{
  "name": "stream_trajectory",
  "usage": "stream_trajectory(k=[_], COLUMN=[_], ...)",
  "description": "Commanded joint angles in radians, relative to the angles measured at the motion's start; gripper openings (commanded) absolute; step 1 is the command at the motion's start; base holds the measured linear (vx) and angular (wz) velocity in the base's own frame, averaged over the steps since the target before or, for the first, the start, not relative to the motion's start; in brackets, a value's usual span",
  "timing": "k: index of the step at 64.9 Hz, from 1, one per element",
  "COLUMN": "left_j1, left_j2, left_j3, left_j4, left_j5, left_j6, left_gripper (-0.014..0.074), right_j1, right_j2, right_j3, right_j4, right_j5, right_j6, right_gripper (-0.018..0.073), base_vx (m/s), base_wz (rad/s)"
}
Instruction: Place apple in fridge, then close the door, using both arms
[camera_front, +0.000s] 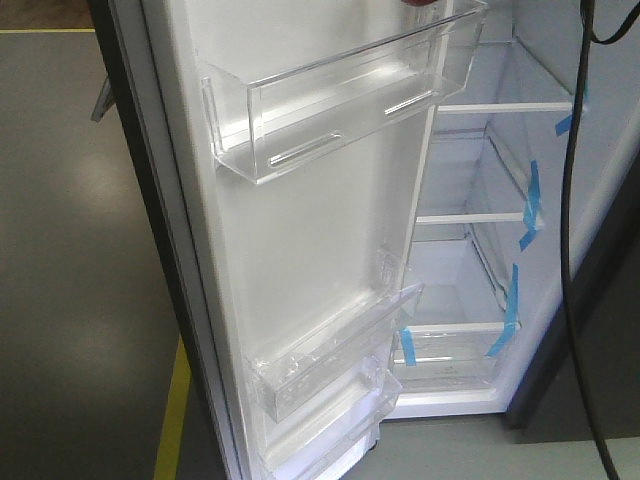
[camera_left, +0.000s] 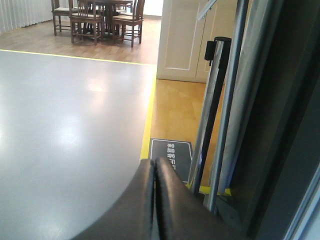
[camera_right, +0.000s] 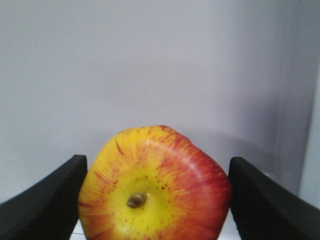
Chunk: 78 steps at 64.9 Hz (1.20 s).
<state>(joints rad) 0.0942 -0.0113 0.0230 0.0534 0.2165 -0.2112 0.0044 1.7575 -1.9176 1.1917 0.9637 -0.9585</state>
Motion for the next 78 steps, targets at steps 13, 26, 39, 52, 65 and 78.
stream_trajectory(k=[13, 26, 39, 52, 65, 78], left_j1=[-0.005, -0.005, -0.005, -0.005, -0.005, -0.005], left_j2=[-0.016, -0.016, -0.016, -0.016, -0.016, -0.016], left_j3=[0.030, 0.030, 0.030, 0.029, 0.023, 0.023], left_j4=[0.001, 0.001, 0.001, 0.000, -0.021, -0.199], left_j5=[-0.073, -0.073, -0.074, -0.081, -0.120, -0.280], left_j6=[-0.003, -0.003, -0.003, -0.004, -0.014, -0.071], left_gripper=[-0.0005, -0.0005, -0.0006, -0.0006, -0.0006, -0.0006], right_j1=[-0.001, -0.001, -0.001, -0.002, -0.004, -0.004], right_j2=[-0.044, -0.044, -0.047, -0.075, -0.134, -0.206], right_j3=[-0.034, -0.034, -0.034, -0.034, -0.034, -0.033], right_j4=[0.062, 0.062, 0.081, 0.108, 0.103, 0.049], right_j5=[-0.046, -0.053, -0.046, -0.013, 0.044, 0.095], right_j6=[-0.007, -0.007, -0.006, -0.006, -0.006, 0.000], right_gripper=[0.0606, 0.0593, 0.0526, 0.0320, -0.0004, -0.0005], base_vx=[0.00, 0.00, 0.00, 0.00, 0.00, 0.00], base_wz=[0.00, 0.00, 0.00, 0.00, 0.00, 0.00])
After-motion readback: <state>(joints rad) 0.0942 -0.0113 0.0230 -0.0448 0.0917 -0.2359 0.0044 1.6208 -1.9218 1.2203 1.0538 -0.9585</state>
